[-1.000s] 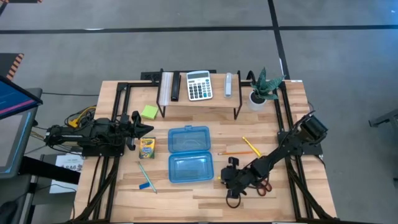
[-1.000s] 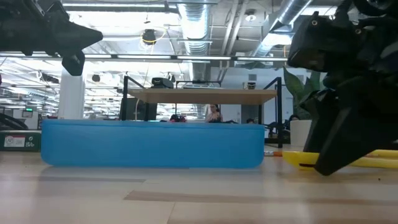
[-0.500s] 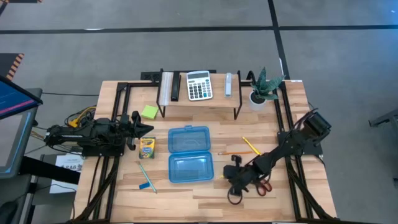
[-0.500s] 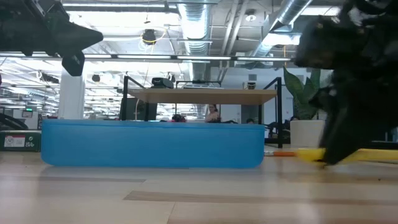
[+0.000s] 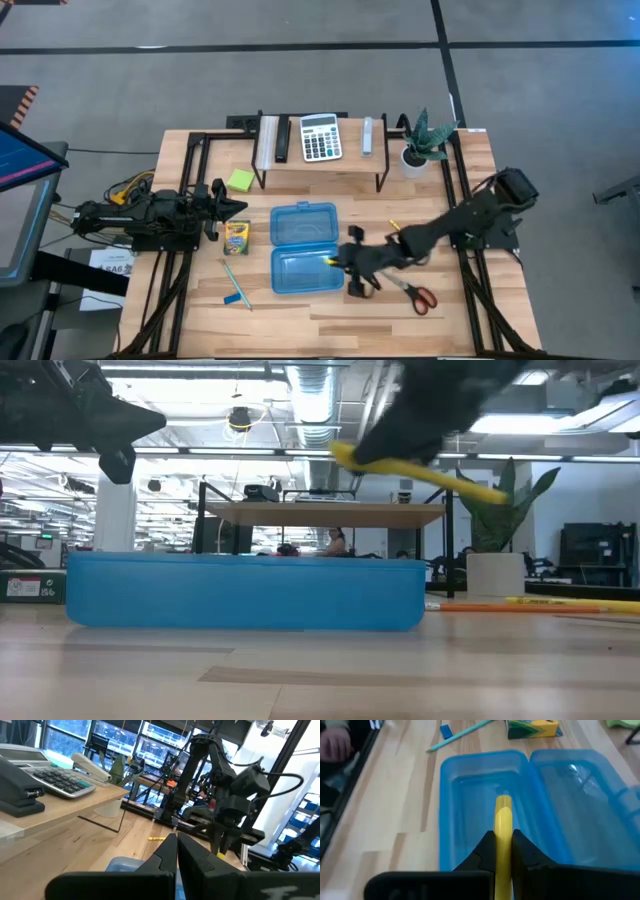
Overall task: Pack school essentials
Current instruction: Put the yellow pen into the blue supply box
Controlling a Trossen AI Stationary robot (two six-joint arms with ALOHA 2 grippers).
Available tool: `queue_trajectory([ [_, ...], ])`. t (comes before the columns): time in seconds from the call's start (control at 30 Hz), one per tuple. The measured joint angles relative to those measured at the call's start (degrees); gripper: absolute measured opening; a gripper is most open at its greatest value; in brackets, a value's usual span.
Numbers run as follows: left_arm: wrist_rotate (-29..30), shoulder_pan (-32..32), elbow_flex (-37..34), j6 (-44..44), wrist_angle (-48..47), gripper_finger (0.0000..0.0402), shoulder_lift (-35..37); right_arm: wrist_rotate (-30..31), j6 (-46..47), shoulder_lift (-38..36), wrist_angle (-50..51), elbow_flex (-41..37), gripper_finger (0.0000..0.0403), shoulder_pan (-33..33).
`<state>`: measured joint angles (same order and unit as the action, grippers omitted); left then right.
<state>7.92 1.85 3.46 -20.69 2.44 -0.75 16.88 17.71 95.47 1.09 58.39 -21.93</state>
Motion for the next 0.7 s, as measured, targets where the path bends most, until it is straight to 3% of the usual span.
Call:
queue_trajectory([
  [0.27,-4.69,0.08,0.00,-0.04,0.10,0.0000,-0.10,-6.79,-7.71,10.83,4.13,12.63,0.0030,5.82],
  [0.53,-4.28,1.63,0.02,0.55,1.06,0.0000,-1.11,-14.92,-9.34,21.98,3.83,22.30,0.0034,8.66],
  [0.7,-4.11,1.90,0.02,1.50,0.78,0.0000,-1.13,-16.50,-8.87,26.67,5.48,26.15,0.0066,9.73],
])
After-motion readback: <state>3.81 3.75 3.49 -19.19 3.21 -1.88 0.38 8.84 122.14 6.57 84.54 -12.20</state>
